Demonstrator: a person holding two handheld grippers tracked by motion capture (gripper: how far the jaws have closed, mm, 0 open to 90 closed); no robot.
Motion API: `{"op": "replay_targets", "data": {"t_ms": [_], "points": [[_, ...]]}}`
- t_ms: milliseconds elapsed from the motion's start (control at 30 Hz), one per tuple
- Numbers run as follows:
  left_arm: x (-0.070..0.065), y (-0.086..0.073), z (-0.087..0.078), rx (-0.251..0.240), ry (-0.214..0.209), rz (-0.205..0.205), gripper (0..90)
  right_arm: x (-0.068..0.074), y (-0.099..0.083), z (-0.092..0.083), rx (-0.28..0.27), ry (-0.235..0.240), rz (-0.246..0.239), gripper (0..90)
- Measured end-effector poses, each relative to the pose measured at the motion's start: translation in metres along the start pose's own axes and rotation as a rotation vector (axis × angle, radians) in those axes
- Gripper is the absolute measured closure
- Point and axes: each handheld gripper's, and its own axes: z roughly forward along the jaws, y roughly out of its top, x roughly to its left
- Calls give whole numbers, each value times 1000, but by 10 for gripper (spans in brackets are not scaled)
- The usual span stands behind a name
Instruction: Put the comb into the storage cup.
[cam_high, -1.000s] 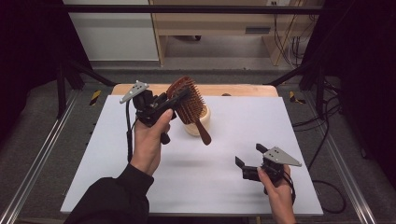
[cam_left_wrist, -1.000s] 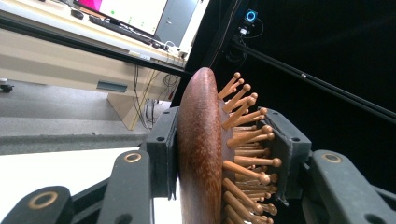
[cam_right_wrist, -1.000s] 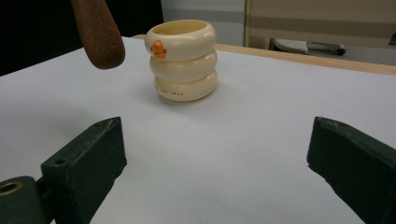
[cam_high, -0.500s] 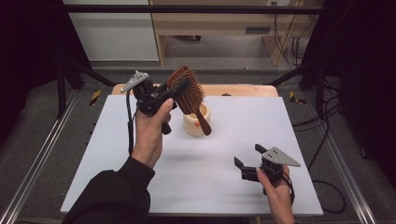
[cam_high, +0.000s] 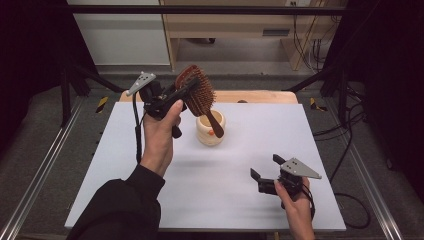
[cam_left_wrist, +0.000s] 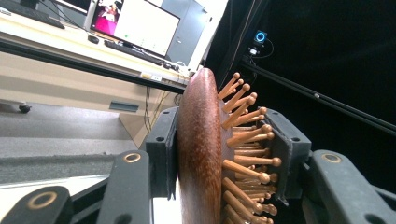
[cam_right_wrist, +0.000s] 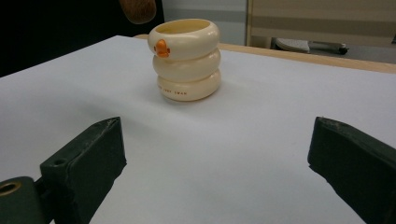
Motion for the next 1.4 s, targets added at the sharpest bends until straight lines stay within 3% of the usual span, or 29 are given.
{"op": "replay_targets", "data": {"t_ms": [300,667,900,1000,1400], "points": [[2,1,6,-5,12,25,517,-2,0,-1,-5,-3,6,44],[7,0,18,-6,31,26,517,-4,0,-2,-14,0,6,42],[15,0,24,-24,43,4,518,-8,0,-4,-18,-4,15,42],[20,1,28,-49,55,26,518,-9,-1,-4,-19,-1,20,42],[33,3,33,-55,84,43,518,-8,-2,-3,-13,2,13,42]]}}
